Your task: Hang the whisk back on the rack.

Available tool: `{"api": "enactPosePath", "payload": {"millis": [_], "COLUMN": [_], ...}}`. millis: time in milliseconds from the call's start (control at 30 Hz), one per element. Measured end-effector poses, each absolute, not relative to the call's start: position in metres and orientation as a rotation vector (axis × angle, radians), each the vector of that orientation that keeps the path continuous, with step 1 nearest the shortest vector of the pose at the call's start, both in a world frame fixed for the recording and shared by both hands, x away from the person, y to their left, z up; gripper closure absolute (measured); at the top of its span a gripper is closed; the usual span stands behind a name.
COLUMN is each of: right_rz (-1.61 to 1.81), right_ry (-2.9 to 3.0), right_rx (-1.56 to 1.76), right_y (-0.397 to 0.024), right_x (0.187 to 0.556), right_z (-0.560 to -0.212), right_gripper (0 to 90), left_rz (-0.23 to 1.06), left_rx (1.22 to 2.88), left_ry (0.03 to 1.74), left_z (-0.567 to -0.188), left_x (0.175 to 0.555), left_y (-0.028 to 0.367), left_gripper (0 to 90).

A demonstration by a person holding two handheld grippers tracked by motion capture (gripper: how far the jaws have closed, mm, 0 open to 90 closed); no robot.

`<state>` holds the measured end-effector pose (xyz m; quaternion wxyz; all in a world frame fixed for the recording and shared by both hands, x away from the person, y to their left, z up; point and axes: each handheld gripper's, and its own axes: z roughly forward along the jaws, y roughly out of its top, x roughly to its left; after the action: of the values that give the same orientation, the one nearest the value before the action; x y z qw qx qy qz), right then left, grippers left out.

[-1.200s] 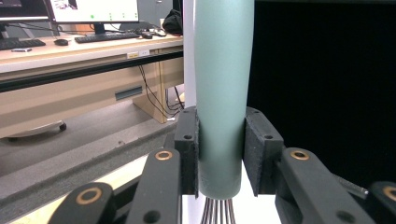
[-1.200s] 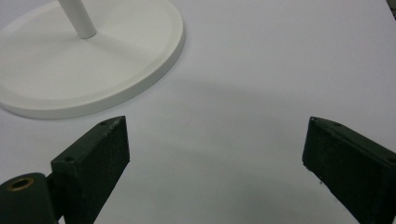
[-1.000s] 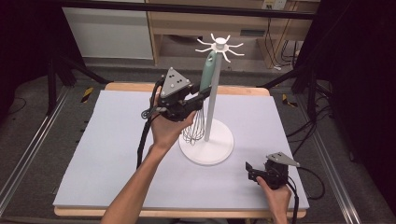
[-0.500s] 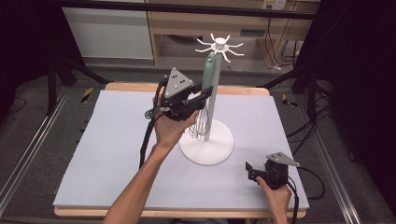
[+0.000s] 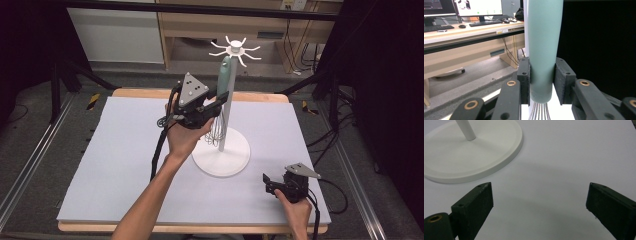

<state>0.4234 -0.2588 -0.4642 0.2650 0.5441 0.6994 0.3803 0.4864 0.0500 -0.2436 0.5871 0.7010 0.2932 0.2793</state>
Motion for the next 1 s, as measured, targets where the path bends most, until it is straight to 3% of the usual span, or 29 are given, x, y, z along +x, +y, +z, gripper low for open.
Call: {"api": "enactPosePath", "payload": {"millis": [267,1000], "right_rz": [1.026,1.016], "right_ry": [1.89,1.89], "right_rx": [1.469,1.473], "right_y": [-0.259,-0.259], "right_x": [0.423,0.423], "right_z": [-0.464,-0.465], "right_gripper": [7.8,7.8], "left_rz": [0.651,0.621], "left_rx": [1.628,1.679], "left_ry": [0.678,0.679], "left_z": [-0.244,-0.272], "left_x": [0.485,0.467], "left_y": [0.05,0.079], "left_gripper": [67.5,50.9]}}
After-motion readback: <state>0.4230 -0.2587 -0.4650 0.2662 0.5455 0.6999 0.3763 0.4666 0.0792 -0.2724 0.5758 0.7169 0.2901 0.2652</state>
